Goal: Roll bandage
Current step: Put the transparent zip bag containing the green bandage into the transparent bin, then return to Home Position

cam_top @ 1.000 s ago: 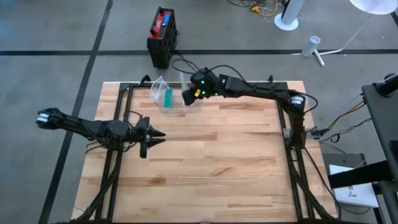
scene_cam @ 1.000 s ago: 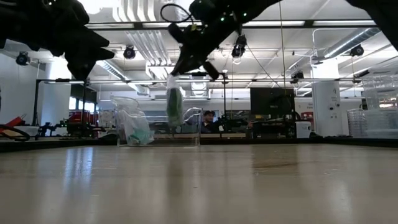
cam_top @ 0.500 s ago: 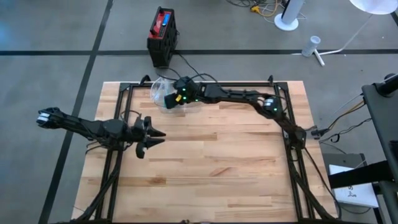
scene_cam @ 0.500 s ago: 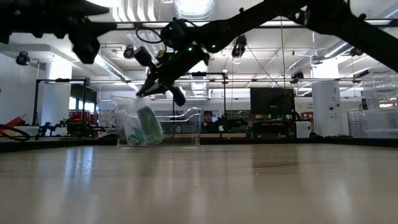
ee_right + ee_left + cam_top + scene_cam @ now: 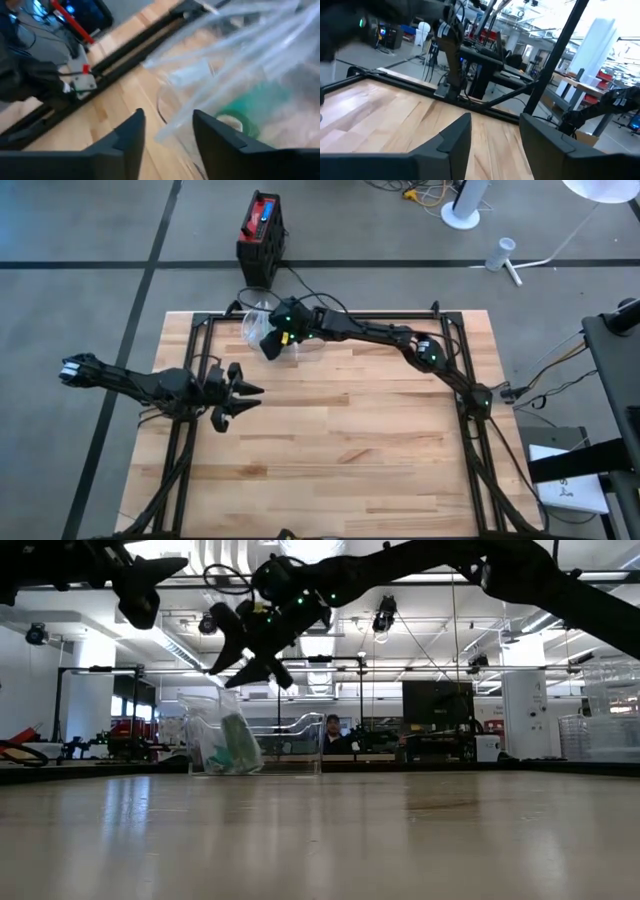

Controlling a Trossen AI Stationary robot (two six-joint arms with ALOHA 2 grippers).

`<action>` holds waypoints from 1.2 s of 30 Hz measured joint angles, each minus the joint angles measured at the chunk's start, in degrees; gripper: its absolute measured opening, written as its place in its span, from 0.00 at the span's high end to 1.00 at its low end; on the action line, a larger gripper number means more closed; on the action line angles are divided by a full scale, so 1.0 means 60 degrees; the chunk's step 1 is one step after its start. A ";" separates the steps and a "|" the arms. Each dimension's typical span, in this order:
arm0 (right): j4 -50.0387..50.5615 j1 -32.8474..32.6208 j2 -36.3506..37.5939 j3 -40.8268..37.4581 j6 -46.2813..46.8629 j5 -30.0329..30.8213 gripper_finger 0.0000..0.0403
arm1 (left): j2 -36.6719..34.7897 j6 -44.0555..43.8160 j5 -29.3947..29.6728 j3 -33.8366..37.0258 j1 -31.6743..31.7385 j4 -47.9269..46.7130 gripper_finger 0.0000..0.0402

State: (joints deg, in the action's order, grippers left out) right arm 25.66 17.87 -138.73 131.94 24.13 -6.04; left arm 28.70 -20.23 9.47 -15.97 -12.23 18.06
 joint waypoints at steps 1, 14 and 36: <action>-0.0010 0.0003 0.0084 0.0000 -0.0139 -0.0007 0.60 | 0.0014 -0.0053 0.0000 0.0000 0.0000 -0.0007 0.60; 0.0640 -0.0071 0.1426 -0.0409 -0.4179 -0.0649 0.30 | 0.0746 -0.0406 0.0011 0.0004 0.0012 -0.0257 0.57; -0.4800 -0.0725 1.1617 -1.3768 -0.5904 -0.0205 0.50 | -0.1926 0.2310 0.3090 0.0029 0.0022 -0.2186 0.63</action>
State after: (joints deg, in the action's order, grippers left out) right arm -3.14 13.52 -69.03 49.33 -11.29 -7.27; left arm 17.14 -6.37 28.02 -15.79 -12.10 4.94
